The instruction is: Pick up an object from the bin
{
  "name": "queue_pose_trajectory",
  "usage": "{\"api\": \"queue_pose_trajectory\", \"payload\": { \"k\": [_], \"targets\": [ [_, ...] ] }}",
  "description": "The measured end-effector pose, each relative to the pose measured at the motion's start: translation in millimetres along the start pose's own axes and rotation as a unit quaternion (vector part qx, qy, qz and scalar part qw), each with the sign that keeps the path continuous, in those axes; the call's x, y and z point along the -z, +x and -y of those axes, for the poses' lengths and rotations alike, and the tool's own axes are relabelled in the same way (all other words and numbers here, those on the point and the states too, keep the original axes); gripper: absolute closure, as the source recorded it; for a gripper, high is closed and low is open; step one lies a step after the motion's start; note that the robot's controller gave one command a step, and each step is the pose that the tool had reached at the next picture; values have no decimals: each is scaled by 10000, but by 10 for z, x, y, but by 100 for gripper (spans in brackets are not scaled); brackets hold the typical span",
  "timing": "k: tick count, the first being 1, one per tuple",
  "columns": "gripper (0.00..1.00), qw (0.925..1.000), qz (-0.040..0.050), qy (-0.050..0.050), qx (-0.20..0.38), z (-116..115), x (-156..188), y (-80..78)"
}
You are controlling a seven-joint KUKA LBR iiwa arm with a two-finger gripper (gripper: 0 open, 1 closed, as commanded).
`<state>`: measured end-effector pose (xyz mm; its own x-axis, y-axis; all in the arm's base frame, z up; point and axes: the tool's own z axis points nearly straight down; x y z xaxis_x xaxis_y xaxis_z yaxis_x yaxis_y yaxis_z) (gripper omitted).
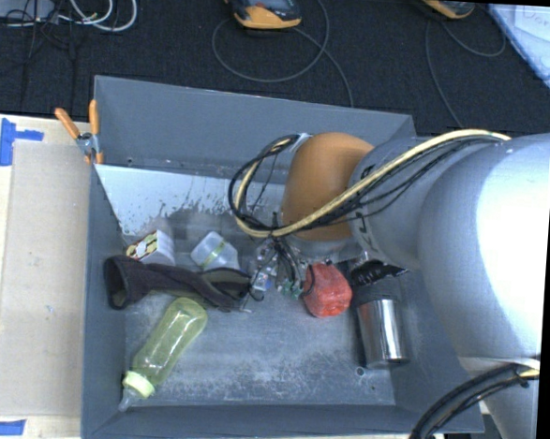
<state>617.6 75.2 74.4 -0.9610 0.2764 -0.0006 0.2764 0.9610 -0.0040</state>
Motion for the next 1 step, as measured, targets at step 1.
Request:
{"api": "queue_pose_trajectory", "payload": {
  "k": [1],
  "targets": [
    [100,9998,-4,1,-221,1,-2,12]
  ]
}}
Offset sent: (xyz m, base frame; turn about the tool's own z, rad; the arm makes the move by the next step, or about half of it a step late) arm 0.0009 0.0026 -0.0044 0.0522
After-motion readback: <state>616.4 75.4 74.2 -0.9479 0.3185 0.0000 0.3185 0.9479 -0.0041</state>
